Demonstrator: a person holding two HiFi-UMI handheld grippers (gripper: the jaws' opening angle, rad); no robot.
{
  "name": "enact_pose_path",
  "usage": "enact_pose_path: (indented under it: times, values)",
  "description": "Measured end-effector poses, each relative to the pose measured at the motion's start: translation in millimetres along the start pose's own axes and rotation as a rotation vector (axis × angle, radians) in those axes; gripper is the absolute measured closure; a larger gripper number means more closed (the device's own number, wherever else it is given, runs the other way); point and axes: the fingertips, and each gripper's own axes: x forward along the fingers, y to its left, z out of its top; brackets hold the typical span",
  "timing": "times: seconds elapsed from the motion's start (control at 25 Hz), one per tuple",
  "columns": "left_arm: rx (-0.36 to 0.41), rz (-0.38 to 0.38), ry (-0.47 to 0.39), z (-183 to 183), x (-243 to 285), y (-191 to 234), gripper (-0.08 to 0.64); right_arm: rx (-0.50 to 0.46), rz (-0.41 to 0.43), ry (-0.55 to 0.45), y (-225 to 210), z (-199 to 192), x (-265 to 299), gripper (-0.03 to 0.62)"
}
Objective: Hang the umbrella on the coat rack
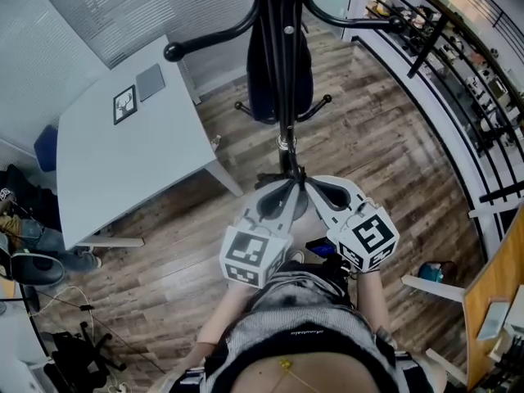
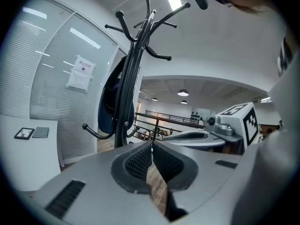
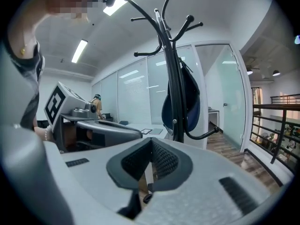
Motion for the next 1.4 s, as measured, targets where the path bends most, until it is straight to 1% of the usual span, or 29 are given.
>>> enact_pose_path:
  times: [0.2,0.4,0.52,0.6,0.84,0.92,1.08,1.4]
  values:
    - [0.007,-0.019,-0.067,19,-5,-7,0.549,0.035,-0.045,-0.089,-4,23,-13,0.597]
    - [0.026,-0.015,-0.122,30,-9,-9,0.549,0.025,-0.078,-0.097,-5,28,-19,0.595]
    - [0.039,-0.008,-0.166,34,-12,-8,0.549,-0.006,-0.126,-0.112,-7,31,-22,0.595]
    - [0.043,-0.006,-0.184,38,-14,-10,0.549,-0.014,-0.144,-0.119,-8,32,-25,0.595]
    - [0.053,0.001,-0.182,39,-16,-11,0.549,-0.029,-0.141,-0.12,-5,32,-22,0.595]
    - [0.043,-0.003,-0.159,36,-15,-12,0.549,-0.043,-0.139,-0.115,-3,31,-20,0.595]
    - [0.057,0.004,-0.172,27,-12,-9,0.549,-0.06,-0.129,-0.108,1,29,-17,0.595]
    - [0.05,0.014,-0.161,23,-12,-4,0.549,-0.043,-0.122,-0.099,2,24,-13,0.595]
